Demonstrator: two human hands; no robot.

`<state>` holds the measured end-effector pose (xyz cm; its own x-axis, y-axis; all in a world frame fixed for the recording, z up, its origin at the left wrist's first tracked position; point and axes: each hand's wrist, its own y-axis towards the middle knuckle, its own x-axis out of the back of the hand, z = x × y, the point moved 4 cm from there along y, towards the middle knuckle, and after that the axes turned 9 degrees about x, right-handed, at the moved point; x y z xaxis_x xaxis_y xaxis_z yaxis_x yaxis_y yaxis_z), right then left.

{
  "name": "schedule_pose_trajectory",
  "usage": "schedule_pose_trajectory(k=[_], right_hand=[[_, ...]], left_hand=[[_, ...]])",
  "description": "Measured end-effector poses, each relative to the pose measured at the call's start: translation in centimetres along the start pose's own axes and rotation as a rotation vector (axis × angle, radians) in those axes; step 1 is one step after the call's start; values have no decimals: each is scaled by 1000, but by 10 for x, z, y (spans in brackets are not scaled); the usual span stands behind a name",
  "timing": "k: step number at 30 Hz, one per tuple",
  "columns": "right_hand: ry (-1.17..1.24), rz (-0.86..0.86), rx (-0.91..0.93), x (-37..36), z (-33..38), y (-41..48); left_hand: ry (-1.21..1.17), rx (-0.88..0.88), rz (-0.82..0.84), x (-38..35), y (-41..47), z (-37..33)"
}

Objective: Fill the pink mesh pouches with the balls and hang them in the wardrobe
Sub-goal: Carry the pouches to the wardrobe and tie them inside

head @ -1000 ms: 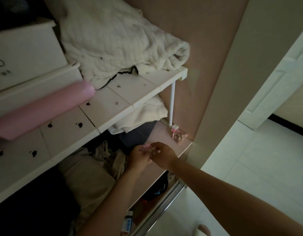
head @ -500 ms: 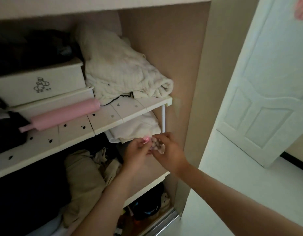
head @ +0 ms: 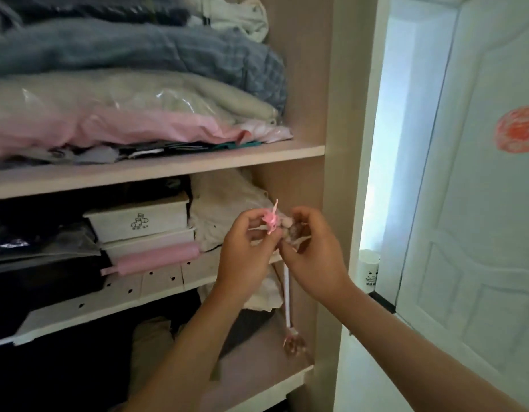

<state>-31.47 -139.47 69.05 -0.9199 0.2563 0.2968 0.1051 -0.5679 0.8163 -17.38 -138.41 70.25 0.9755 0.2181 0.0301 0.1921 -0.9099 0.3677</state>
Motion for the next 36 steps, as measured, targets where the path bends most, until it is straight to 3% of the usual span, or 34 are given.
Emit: schedule_pose_trajectory(k=[7,13,19,27,31,33,36], right_hand=[[-111,-151,182,39,63,88],[-270,-192,33,49,54,154],[-350,-46,-57,32,30,178],[-466,29,-104,34,14,189],[-608,-56,88,39,16,169],[-728,-10,173,36,14,163],[-710,128,165,30,16,158]], left_hand=[[135,-266,-3,3,35,-102],[547,-598,-119,2,69,-152],[1157,-884,-166,-13,100,-159],[1485,-659,255,-33,148,-153],[1475,-665,287,-32,154,-150],[1468,-684,292,-30,153,-147],[1479,-709,302,-30,151,-144]])
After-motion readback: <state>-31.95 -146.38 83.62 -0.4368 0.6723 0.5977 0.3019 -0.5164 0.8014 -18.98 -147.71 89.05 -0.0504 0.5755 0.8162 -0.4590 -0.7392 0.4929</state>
